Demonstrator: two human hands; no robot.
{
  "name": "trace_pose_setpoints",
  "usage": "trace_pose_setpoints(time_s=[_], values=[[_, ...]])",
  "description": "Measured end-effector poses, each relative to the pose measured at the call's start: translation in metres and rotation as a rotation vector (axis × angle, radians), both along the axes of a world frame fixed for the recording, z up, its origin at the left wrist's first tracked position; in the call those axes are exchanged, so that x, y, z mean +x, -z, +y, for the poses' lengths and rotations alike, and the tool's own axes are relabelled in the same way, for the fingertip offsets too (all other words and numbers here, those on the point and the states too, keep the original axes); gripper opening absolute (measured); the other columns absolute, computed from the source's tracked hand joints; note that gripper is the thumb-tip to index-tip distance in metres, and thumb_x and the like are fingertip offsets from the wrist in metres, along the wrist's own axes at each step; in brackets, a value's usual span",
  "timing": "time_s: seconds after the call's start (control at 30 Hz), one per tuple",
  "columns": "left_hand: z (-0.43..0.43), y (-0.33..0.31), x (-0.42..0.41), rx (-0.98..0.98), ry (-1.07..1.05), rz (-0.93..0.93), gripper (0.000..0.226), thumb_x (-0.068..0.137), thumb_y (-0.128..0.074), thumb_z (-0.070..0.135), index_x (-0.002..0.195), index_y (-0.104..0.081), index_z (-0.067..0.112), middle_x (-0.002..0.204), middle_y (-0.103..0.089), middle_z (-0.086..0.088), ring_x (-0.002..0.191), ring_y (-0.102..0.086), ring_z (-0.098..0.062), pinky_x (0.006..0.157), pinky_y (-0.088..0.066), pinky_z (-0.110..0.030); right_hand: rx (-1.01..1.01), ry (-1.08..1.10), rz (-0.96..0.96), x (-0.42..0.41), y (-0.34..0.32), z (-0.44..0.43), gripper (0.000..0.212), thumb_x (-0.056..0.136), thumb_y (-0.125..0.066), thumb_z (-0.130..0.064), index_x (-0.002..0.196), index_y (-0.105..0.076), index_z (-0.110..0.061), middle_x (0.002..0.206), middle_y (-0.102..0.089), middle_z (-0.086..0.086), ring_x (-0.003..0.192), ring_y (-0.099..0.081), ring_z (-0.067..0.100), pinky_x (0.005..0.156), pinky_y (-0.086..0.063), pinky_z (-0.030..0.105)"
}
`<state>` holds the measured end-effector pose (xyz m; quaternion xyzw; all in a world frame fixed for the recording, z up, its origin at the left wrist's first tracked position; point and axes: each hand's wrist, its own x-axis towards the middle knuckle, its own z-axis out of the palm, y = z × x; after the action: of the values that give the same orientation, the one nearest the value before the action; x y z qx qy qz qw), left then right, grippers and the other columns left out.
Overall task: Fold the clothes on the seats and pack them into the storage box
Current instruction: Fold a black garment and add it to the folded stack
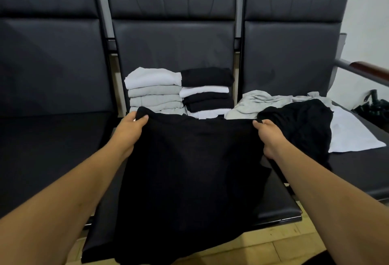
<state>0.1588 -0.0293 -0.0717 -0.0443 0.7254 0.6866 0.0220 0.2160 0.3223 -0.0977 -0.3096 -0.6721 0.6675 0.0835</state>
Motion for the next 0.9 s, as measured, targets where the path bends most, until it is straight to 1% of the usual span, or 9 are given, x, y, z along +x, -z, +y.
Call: trace_pose_setpoints(time_s=[0.07,0.17,0.23,0.33,0.4,0.57,0.67,0.8,0.9], values=[[-0.006,-0.018,0.008,0.104,-0.033,-0.003,0.012,0.101,-0.056,0.018,0.094,-0.063,0.024,0.099,-0.070,-0.004,0.091,-0.068,-0.018,0.074,-0.055,-0.029,0.118,-0.029,0.012,0.008,-0.010,-0.001,0.014,0.101,-0.056,-0.031,0.095,-0.058,-0.019,0.118,-0.066,0.013,0.101,-0.063,0.025,0.097,-0.053,0.046],[-0.024,-0.045,0.020,0.196,-0.055,-0.017,0.009,0.099,-0.058,0.015,0.097,-0.065,0.020,0.105,-0.072,-0.008,0.096,-0.070,-0.022,0.077,-0.056,-0.035,0.048,-0.078,0.068,0.018,-0.034,-0.012,0.010,0.099,-0.062,-0.025,0.092,-0.059,-0.019,0.118,-0.068,0.015,0.097,-0.065,0.025,0.095,-0.055,0.047],[-0.034,-0.059,0.026,0.222,-0.061,-0.010,0.010,0.098,-0.060,0.012,0.091,-0.064,0.019,0.103,-0.072,-0.010,0.095,-0.069,-0.025,0.077,-0.056,-0.039,-0.091,-0.066,0.102,0.019,-0.048,-0.017,0.006,0.096,-0.066,-0.017,0.098,-0.061,-0.019,0.114,-0.069,0.015,0.092,-0.066,0.024,0.087,-0.057,0.044],[-0.051,-0.089,0.038,0.242,-0.106,0.035,0.020,0.097,-0.059,0.008,0.082,-0.057,0.020,0.082,-0.073,-0.004,0.084,-0.067,-0.021,0.070,-0.054,-0.037,-0.378,-0.146,0.180,0.026,-0.084,-0.025,0.036,0.096,-0.061,-0.006,0.126,-0.057,-0.026,0.097,-0.072,0.004,0.081,-0.071,0.019,0.067,-0.058,0.035],[-0.063,-0.108,0.040,0.249,-0.096,0.061,0.015,0.097,-0.059,0.009,0.084,-0.059,0.016,0.090,-0.071,-0.007,0.085,-0.069,-0.021,0.068,-0.055,-0.036,-0.478,-0.185,0.284,0.026,-0.106,-0.022,0.042,0.097,-0.054,-0.002,0.132,-0.054,-0.026,0.091,-0.076,0.002,0.077,-0.075,0.018,0.062,-0.061,0.034],[-0.098,-0.142,0.039,0.072,-0.139,0.135,0.012,0.095,-0.063,0.008,0.097,-0.056,0.017,0.105,-0.065,-0.012,0.090,-0.066,-0.022,0.070,-0.054,-0.034,-0.116,-0.288,0.149,0.028,-0.146,-0.038,0.034,0.102,-0.046,0.000,0.123,-0.064,-0.021,0.097,-0.069,0.004,0.082,-0.067,0.018,0.059,-0.058,0.031],[-0.111,-0.156,0.041,-0.064,-0.068,0.173,0.025,0.091,-0.068,0.007,0.107,-0.062,0.025,0.099,-0.066,-0.010,0.086,-0.066,-0.021,0.072,-0.054,-0.032,-0.152,-0.220,0.227,0.021,-0.168,-0.042,0.023,0.101,-0.051,-0.001,0.107,-0.067,-0.015,0.095,-0.069,0.007,0.081,-0.068,0.019,0.057,-0.059,0.029],[-0.124,-0.174,0.042,-0.267,-0.023,0.157,0.007,0.087,-0.074,0.014,0.083,-0.076,0.020,0.083,-0.074,0.000,0.079,-0.066,-0.014,0.067,-0.051,-0.026,-0.136,-0.206,0.211,0.019,-0.187,-0.048,0.008,0.099,-0.057,-0.006,0.093,-0.062,-0.007,0.091,-0.068,0.009,0.077,-0.067,0.019,0.052,-0.059,0.029],[-0.131,-0.182,0.035,-0.232,-0.060,0.138,0.014,0.086,-0.074,0.011,0.074,-0.076,0.017,0.082,-0.074,-0.003,0.075,-0.066,-0.012,0.067,-0.051,-0.025,-0.129,-0.176,0.215,0.016,-0.195,-0.041,0.006,0.096,-0.063,-0.005,0.101,-0.063,-0.002,0.095,-0.069,0.011,0.079,-0.070,0.020,0.060,-0.061,0.030]])
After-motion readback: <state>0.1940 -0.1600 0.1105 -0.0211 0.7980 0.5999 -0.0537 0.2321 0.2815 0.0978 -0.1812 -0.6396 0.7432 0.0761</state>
